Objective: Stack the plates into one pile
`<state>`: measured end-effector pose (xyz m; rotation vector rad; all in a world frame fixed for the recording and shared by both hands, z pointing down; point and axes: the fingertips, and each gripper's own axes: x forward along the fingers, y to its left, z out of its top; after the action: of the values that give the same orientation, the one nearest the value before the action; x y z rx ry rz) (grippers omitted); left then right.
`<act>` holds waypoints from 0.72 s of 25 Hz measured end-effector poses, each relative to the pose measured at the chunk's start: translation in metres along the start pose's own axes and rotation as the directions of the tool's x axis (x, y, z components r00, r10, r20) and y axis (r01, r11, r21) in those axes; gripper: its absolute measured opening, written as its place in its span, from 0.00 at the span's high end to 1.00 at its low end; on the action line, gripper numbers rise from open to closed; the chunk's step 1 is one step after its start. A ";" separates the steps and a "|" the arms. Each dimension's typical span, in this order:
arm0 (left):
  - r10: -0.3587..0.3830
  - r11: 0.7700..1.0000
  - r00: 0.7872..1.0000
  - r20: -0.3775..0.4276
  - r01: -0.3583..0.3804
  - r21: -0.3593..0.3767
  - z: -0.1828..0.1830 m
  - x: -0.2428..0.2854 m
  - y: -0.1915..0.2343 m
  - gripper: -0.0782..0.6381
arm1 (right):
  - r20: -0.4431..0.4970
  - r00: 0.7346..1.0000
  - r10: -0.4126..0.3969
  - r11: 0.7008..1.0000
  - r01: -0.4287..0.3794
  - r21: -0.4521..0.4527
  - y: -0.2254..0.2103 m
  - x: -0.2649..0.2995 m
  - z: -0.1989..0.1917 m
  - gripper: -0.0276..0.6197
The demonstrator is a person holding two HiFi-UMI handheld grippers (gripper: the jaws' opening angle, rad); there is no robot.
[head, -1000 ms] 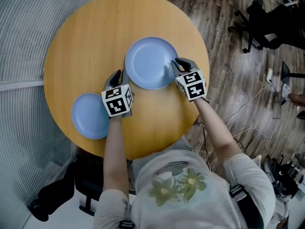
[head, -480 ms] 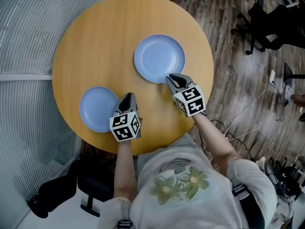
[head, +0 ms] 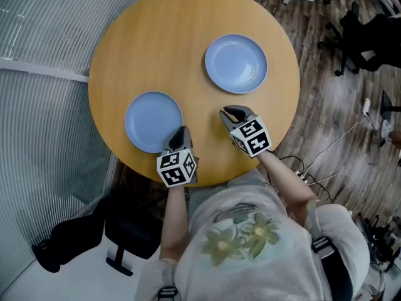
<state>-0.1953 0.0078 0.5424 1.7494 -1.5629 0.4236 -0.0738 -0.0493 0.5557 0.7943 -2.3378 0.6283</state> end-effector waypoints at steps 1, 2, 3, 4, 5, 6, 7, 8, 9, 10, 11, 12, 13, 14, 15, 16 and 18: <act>0.010 1.000 1.000 0.007 -0.010 -0.009 -0.001 -0.008 0.014 0.83 | -0.009 1.000 0.009 1.000 -0.009 -0.014 0.013 0.006 -0.001 0.87; 0.022 1.000 1.000 0.013 -0.022 -0.018 -0.003 -0.016 0.027 0.84 | -0.019 1.000 0.019 0.999 -0.020 -0.026 0.026 0.013 -0.001 0.87; 0.035 0.999 0.999 0.016 -0.035 -0.026 -0.005 -0.023 0.041 0.83 | -0.029 0.999 0.030 0.999 -0.031 -0.032 0.037 0.019 -0.002 0.87; 0.050 0.998 0.999 0.017 -0.049 -0.033 -0.008 -0.029 0.055 0.83 | -0.037 0.999 0.039 0.999 -0.040 -0.034 0.048 0.026 -0.003 0.87; 0.065 0.997 0.998 0.015 -0.064 -0.040 -0.012 -0.036 0.069 0.83 | -0.044 0.998 0.046 0.998 -0.048 -0.035 0.058 0.032 -0.003 0.87; 0.079 0.996 0.997 0.012 -0.079 -0.046 -0.015 -0.042 0.082 0.83 | -0.051 0.997 0.052 0.998 -0.054 -0.035 0.068 0.037 -0.002 0.87; 0.094 0.994 0.996 0.008 -0.093 -0.054 -0.019 -0.048 0.094 0.83 | -0.057 0.997 0.058 0.998 -0.061 -0.036 0.076 0.042 -0.002 0.87; 0.108 0.992 0.994 0.004 -0.107 -0.062 -0.021 -0.053 0.106 0.83 | -0.065 0.996 0.065 0.997 -0.068 -0.035 0.084 0.047 -0.001 0.87; 0.121 0.990 0.993 0.003 -0.120 -0.071 -0.023 -0.059 0.118 0.83 | -0.074 0.995 0.072 0.997 -0.075 -0.034 0.092 0.052 -0.001 0.87; 0.134 0.988 0.991 0.002 -0.133 -0.080 -0.025 -0.064 0.130 0.83 | -0.083 0.993 0.081 0.996 -0.083 -0.032 0.100 0.057 0.000 0.87; 0.146 0.985 0.989 0.002 -0.145 -0.091 -0.026 -0.068 0.141 0.83 | -0.092 0.992 0.089 0.995 -0.092 -0.030 0.108 0.063 0.001 0.87; 0.158 0.982 0.987 0.003 -0.157 -0.101 -0.027 -0.073 0.153 0.83 | -0.099 0.990 0.097 0.995 -0.101 -0.029 0.115 0.068 0.001 0.87; 0.170 0.979 0.985 0.004 -0.169 -0.111 -0.027 -0.078 0.164 0.83 | -0.106 0.989 0.104 0.994 -0.108 -0.027 0.122 0.073 0.002 0.87; 0.180 0.977 0.984 0.003 -0.179 -0.119 -0.027 -0.082 0.175 0.83 | -0.112 0.988 0.109 0.993 -0.113 -0.025 0.128 0.077 0.003 0.87; 0.189 0.974 0.982 0.001 -0.187 -0.124 -0.027 -0.086 0.185 0.83 | -0.117 0.987 0.112 0.993 -0.115 -0.022 0.134 0.081 0.005 0.86; 0.195 0.973 0.981 -0.003 -0.194 -0.127 -0.027 -0.089 0.195 0.83 | -0.121 0.986 0.113 0.993 -0.116 -0.017 0.138 0.086 0.006 0.85; 0.206 0.971 0.979 -0.012 -0.206 -0.124 -0.025 -0.092 0.213 0.83 | -0.129 0.985 0.114 0.993 -0.115 0.000 0.145 0.096 0.010 0.79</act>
<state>-0.4116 0.0945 0.5619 1.4995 -1.7407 0.4162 -0.2355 0.0114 0.5766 0.6010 -2.2780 0.6982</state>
